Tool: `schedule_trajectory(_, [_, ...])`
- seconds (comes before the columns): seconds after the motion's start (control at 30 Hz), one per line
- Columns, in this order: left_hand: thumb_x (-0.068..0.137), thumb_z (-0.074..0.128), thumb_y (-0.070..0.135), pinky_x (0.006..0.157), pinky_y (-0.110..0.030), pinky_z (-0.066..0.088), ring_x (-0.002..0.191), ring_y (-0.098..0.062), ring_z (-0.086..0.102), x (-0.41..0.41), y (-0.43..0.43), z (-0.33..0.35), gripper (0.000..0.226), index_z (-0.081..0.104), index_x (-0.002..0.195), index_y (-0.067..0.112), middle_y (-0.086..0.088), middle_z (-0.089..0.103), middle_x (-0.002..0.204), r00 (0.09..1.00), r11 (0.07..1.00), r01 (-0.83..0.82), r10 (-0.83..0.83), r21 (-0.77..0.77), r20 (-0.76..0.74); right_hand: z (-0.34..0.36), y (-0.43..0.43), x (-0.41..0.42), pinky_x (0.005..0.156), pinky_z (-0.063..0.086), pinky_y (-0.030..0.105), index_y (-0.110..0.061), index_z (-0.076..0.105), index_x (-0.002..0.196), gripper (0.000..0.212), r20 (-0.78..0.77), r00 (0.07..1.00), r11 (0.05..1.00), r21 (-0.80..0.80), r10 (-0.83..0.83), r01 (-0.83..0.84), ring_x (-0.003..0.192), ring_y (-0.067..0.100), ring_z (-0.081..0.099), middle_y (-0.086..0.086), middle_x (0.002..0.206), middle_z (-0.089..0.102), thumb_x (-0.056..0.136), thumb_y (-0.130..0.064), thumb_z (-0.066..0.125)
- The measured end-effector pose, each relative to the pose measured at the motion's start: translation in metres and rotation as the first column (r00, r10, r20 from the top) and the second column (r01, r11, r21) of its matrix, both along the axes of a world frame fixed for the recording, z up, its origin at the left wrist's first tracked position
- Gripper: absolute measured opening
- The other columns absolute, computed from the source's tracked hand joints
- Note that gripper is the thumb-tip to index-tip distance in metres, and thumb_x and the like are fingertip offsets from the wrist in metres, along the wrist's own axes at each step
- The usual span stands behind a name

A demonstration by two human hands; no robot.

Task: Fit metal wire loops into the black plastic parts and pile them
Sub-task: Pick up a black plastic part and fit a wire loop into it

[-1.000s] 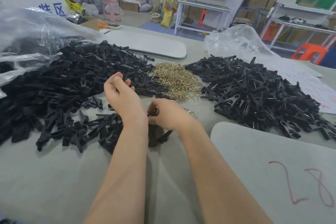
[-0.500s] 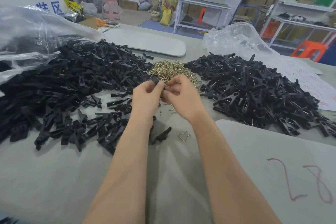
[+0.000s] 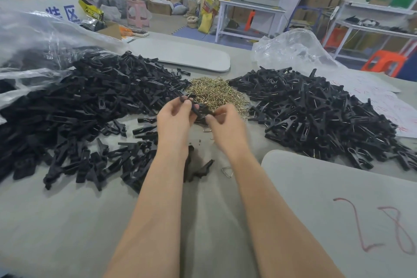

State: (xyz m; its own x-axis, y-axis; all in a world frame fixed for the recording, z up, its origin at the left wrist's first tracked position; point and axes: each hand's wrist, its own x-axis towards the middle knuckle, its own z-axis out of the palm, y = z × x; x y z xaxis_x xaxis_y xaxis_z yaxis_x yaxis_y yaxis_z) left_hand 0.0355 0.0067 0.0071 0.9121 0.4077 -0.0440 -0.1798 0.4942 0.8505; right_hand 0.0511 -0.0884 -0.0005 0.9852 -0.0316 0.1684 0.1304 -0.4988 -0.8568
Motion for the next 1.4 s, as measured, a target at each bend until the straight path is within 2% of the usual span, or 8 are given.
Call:
schedule_trajectory(0.13, [0.096,0.047,-0.002,0.074,-0.019,0.056,0.079,-0.014,0.061,-0.002,-0.016,-0.002,0.018,0.055,0.111,0.003,-0.008,0.059,0.086,0.983,0.982,0.185,-0.184,0.048,-0.008,0.010,-0.029,-0.007,0.083,0.053,0.038,-0.025,0.055,0.082,0.019,0.101,0.995,0.948,0.319,-0.019,-0.015,0.083,0.022,0.065,0.005,0.086,0.067,0.084,-0.011,0.067])
schedule_trajectory(0.27, [0.095,0.049,-0.001,0.083,-0.024,0.055,0.085,-0.017,0.063,-0.002,-0.024,-0.005,0.024,0.058,0.117,-0.003,-0.010,0.066,0.094,0.970,0.957,0.241,-0.235,0.160,-0.054,0.000,-0.033,-0.017,0.080,0.054,0.030,-0.017,0.060,0.089,0.015,0.218,0.976,0.957,0.282,0.004,-0.067,0.083,0.015,0.066,-0.002,0.084,0.067,0.085,-0.003,0.065])
schedule_trajectory(0.57, [0.093,0.052,-0.004,0.091,-0.028,0.052,0.096,-0.019,0.063,0.000,-0.026,-0.010,0.022,0.061,0.111,0.005,-0.008,0.065,0.097,0.954,0.922,0.298,-0.286,0.247,-0.085,-0.004,-0.039,-0.015,0.082,0.051,0.020,-0.008,0.060,0.110,0.022,0.165,0.986,0.941,0.337,-0.034,-0.024,0.084,0.008,0.061,-0.001,0.091,0.064,0.089,-0.001,0.059])
schedule_trajectory(0.73, [0.092,0.054,-0.002,0.092,-0.030,0.051,0.097,-0.017,0.063,-0.001,-0.025,-0.011,0.025,0.063,0.109,0.014,-0.005,0.068,0.098,0.957,0.909,0.291,-0.282,0.299,-0.073,-0.002,-0.040,-0.016,0.075,0.052,0.019,-0.025,0.062,0.089,0.026,0.090,0.992,0.891,0.437,0.094,-0.124,0.075,-0.002,0.063,-0.012,0.084,0.066,0.092,-0.001,0.055])
schedule_trajectory(0.83, [0.092,0.055,0.000,0.097,-0.035,0.050,0.106,-0.022,0.063,-0.001,-0.025,-0.012,0.030,0.061,0.118,0.013,-0.009,0.067,0.111,0.961,0.887,0.275,-0.268,0.371,-0.070,-0.002,-0.041,-0.014,0.083,0.054,0.029,-0.015,0.059,0.092,0.012,0.096,0.995,0.903,0.423,0.033,-0.070,0.077,0.005,0.061,-0.006,0.084,0.063,0.090,-0.003,0.058])
schedule_trajectory(0.97, [0.092,0.055,0.000,0.101,-0.043,0.047,0.110,-0.028,0.060,-0.001,-0.025,-0.011,0.034,0.060,0.124,0.009,-0.017,0.065,0.115,0.963,0.869,0.261,-0.263,0.421,-0.055,-0.001,-0.042,-0.014,0.074,0.049,0.013,-0.009,0.057,0.093,0.013,0.187,0.982,0.941,0.334,-0.016,-0.048,0.075,0.001,0.059,-0.006,0.082,0.061,0.086,0.000,0.063])
schedule_trajectory(1.23, [0.092,0.055,0.000,0.097,-0.037,0.050,0.107,-0.025,0.063,-0.001,-0.024,-0.011,0.033,0.060,0.124,0.006,-0.013,0.067,0.113,0.957,0.868,0.279,-0.285,0.410,-0.049,-0.002,-0.045,-0.013,0.078,0.050,0.014,-0.012,0.065,0.095,0.014,0.198,0.980,0.948,0.315,-0.010,-0.054,0.079,0.006,0.063,0.002,0.087,0.067,0.088,0.000,0.061])
schedule_trajectory(1.4, [0.092,0.054,-0.003,0.088,-0.025,0.053,0.087,-0.011,0.064,-0.001,-0.024,-0.013,0.024,0.066,0.110,0.009,0.000,0.071,0.091,0.941,0.891,0.329,-0.338,0.311,-0.027,-0.003,-0.045,-0.011,0.081,0.051,0.015,-0.007,0.067,0.103,0.017,0.180,0.984,0.946,0.318,-0.003,-0.055,0.081,0.005,0.064,0.002,0.091,0.068,0.089,0.000,0.059])
